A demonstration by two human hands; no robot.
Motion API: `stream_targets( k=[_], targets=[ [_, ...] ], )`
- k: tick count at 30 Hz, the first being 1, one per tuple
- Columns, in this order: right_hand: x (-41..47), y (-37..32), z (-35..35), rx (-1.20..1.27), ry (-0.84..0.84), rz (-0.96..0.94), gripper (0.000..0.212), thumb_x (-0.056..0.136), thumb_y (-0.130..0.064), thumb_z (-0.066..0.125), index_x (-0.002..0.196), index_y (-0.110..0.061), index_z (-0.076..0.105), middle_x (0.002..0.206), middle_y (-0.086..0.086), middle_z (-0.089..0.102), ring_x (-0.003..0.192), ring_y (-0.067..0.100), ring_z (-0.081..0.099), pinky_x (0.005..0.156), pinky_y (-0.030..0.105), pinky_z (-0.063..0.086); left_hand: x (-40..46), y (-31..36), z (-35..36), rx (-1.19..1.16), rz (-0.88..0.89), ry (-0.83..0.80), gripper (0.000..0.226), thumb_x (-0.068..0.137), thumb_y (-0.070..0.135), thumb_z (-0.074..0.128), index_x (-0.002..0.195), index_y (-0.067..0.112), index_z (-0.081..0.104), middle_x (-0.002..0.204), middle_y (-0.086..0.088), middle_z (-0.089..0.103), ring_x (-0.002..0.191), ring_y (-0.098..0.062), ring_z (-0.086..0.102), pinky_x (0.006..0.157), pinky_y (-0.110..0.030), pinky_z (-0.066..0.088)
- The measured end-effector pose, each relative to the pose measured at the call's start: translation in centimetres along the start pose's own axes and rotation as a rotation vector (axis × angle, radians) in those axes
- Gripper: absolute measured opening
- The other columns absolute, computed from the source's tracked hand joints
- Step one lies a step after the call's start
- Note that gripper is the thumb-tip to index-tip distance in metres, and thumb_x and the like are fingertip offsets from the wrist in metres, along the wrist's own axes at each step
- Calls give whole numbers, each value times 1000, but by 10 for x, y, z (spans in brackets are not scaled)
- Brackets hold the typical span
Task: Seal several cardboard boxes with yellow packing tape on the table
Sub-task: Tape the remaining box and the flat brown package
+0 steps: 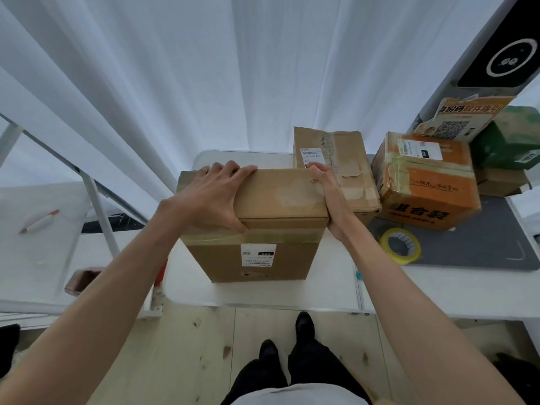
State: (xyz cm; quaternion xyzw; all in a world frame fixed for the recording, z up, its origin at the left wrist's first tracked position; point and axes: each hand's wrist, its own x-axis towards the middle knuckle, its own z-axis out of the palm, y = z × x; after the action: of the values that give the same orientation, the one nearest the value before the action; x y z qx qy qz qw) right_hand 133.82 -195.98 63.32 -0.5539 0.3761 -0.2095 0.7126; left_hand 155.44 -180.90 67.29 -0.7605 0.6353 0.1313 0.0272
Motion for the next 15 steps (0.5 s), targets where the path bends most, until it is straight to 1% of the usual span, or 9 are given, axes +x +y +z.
stream_targets(
  k=[2, 3, 4, 6, 8, 10, 12, 13, 15],
  targets=[
    [-1, 12, 9, 14, -65, -3, 55, 89, -72, 55, 140, -53, 44, 152, -7, 44, 144, 22, 39, 118, 59, 31, -3, -18, -5, -58, -56, -39, 130, 55, 78, 79, 157, 35, 9, 145, 0, 34, 130, -27, 36, 114, -48, 27],
    [-1, 20, 13, -3, -101, -13, 60, 88, -77, 53, 143, -58, 38, 158, -11, 38, 149, 21, 31, 121, 60, 23, -4, -26, -6, -91, -77, -53, 130, 55, 77, 80, 157, 36, 10, 146, 0, 33, 131, -27, 35, 114, -47, 27],
    [-1, 27, 15, -19, -140, -21, 64, 88, -80, 48, 147, -59, 33, 161, -13, 33, 152, 20, 25, 122, 62, 17, -5, -32, -8, -118, -89, -62, 130, 54, 77, 77, 158, 36, 11, 148, 0, 33, 132, -26, 33, 114, -45, 26],
    [-1, 37, 18, -48, -176, -31, 73, 87, -86, 42, 152, -56, 26, 165, -14, 27, 154, 15, 18, 123, 63, 12, -3, -40, -11, -151, -108, -73, 129, 51, 77, 71, 158, 38, 12, 151, 2, 31, 136, -26, 30, 116, -44, 23],
    [-7, 35, 26, -102, -150, -42, 77, 88, -82, 42, 155, -54, 17, 167, -16, 19, 155, 12, 14, 125, 58, 9, 3, -44, -13, -190, -137, -82, 128, 50, 78, 69, 158, 40, 13, 153, 4, 30, 140, -25, 26, 117, -45, 21],
    [-10, 35, 31, -165, -95, -72, 90, 85, -77, 53, 159, -46, 13, 167, -14, 20, 154, 11, 16, 126, 48, 12, 11, -46, -13, -213, -160, -79, 130, 47, 82, 67, 158, 41, 13, 153, 5, 30, 141, -24, 26, 118, -46, 20],
    [-6, 39, 33, -165, -22, -90, 102, 76, -79, 65, 159, -34, 24, 158, -10, 40, 148, 11, 33, 124, 46, 26, 20, -45, -13, -226, -166, -86, 130, 44, 85, 66, 157, 43, 15, 152, 6, 32, 141, -25, 27, 118, -47, 21],
    [-4, 40, 33, -159, 12, -103, 105, 73, -81, 67, 157, -29, 31, 152, -10, 49, 143, 10, 41, 121, 45, 33, 23, -46, -12, -229, -169, -87, 130, 44, 85, 67, 156, 43, 15, 152, 6, 33, 141, -25, 28, 118, -47, 22],
    [-2, 44, 33, -177, 72, -131, 102, 74, -80, 67, 153, -22, 40, 139, -11, 60, 133, 10, 53, 116, 45, 40, 28, -46, -10, -230, -177, -82, 130, 44, 85, 70, 155, 45, 16, 150, 7, 34, 140, -24, 29, 118, -47, 24]
  ],
)
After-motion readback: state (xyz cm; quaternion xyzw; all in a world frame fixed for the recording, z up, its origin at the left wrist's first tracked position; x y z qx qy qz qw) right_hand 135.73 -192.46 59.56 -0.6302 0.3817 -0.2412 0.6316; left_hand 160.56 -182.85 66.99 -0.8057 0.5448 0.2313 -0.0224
